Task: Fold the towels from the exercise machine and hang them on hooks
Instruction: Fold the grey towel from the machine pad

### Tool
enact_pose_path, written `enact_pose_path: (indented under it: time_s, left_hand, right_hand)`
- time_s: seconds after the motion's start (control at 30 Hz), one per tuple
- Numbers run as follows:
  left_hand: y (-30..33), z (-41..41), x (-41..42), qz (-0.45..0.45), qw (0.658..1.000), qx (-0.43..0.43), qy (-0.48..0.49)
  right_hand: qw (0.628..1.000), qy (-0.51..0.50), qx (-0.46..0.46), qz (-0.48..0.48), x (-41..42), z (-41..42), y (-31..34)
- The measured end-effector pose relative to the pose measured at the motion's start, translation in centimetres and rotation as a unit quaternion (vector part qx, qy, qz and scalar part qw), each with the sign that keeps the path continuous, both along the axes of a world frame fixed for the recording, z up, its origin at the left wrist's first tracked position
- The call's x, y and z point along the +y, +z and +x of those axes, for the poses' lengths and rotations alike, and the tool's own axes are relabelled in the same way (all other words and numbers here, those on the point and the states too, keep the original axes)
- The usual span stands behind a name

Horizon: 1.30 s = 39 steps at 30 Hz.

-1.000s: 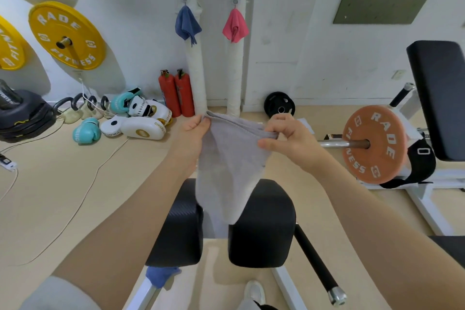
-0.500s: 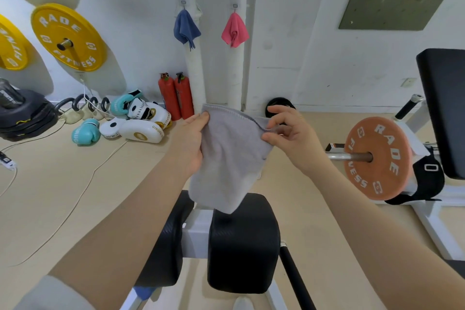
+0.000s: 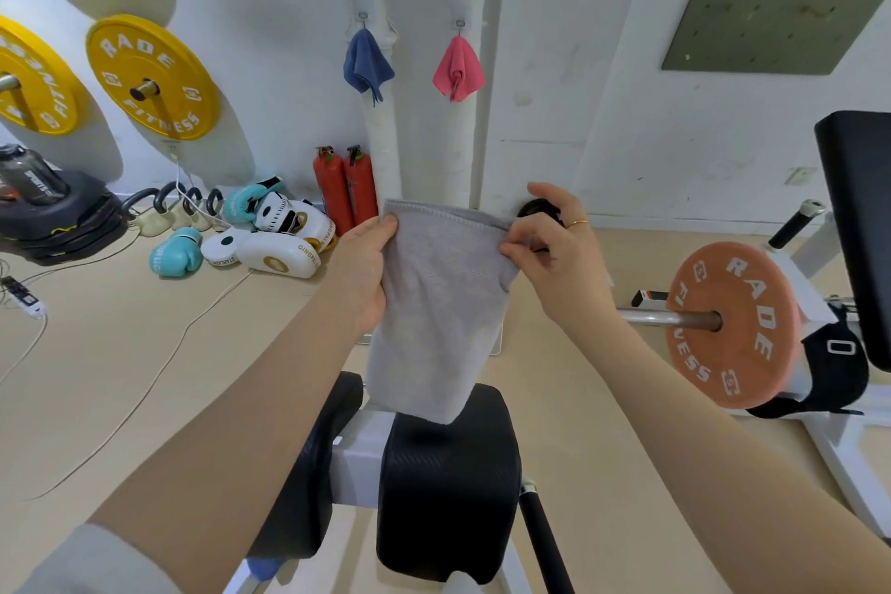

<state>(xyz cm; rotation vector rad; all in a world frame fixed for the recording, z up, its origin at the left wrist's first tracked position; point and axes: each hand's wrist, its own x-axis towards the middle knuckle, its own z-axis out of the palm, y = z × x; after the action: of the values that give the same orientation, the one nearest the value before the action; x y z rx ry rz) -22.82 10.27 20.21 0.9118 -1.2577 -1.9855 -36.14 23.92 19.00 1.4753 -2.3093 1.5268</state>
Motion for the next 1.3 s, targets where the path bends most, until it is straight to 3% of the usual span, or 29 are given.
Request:
enact_pose_path:
  time_s: [0.23, 0.37, 0.57, 0.77, 0.93, 1.07, 1.2, 1.3]
  left_hand:
    - [0.2, -0.1, 0.1, -0.016, 1.000, -0.014, 0.010]
    - [-0.2, 0.5, -0.6, -0.047, 0.998, -0.038, 0.035]
    - [-0.5, 0.5, -1.0, -0.124, 0.989, -0.082, 0.024]
    - [-1.4, 0.2, -1.3, -0.136, 0.983, -0.118, -0.027]
    - [-1.6, -0.2, -1.7, -0.127, 0.988, -0.082, -0.034]
    - [-1.9, 0.0, -2.0, -0.114, 0.992, -0.027, -0.052]
    - [-2.2, 0.2, -2.1, -0.116, 0.990, 0.027, -0.081]
    - [-2.0, 0.2, -2.2, -0.116, 0.988, 0.034, -0.095]
  right_hand:
    - [1.000, 0.019, 0.017, 0.019, 0.1, -0.5, -0.3]
    - [0.997, 0.074, -0.024, 0.017, 0.7, 0.1, 0.6]
    - [0.961, 0.201, -0.140, 0.131, 1.4, 0.7, 2.9]
    - [0.962, 0.234, -0.127, 0.052, 0.8, 0.0, 3.6]
    - [0.940, 0.268, -0.191, 0.092, 0.5, -0.1, 3.8]
    - [0.941, 0.248, -0.083, 0.217, 0.9, -0.8, 5.0]
    - [0.957, 0.144, 0.115, 0.225, 0.7, -1.7, 5.7]
    - [0.942, 0.113, 0.192, 0.249, 0.4, -1.6, 5.0]
